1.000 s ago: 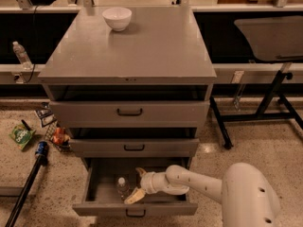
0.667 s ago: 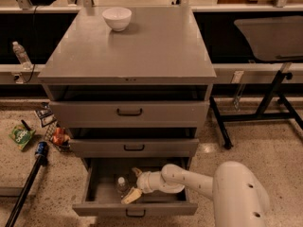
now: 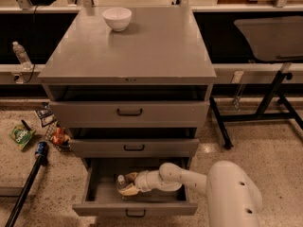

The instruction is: Pick water bottle from bottom drawer and place on counter

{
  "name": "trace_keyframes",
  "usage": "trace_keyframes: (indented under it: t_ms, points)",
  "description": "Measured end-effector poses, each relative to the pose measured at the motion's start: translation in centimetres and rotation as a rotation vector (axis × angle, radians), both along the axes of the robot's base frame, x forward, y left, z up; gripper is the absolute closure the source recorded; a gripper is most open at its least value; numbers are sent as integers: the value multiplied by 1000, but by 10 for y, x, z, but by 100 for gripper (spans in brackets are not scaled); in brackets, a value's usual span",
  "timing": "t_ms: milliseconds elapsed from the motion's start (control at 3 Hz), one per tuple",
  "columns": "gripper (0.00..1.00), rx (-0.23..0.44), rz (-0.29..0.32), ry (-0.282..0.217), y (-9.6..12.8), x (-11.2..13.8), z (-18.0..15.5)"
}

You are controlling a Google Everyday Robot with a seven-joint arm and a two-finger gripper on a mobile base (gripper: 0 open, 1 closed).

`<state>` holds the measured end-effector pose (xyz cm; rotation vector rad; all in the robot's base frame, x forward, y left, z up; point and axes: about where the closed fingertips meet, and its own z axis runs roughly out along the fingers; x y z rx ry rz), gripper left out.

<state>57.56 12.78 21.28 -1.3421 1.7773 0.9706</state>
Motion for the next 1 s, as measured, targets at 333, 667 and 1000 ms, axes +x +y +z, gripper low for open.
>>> trace_keyframes:
  t_ms: [333, 667, 1000]
  points:
    - [72, 11, 10, 11, 2, -1, -2]
    - [100, 48, -4, 12, -2, -4, 7]
    - [100, 73, -95, -48, -31, -3, 42]
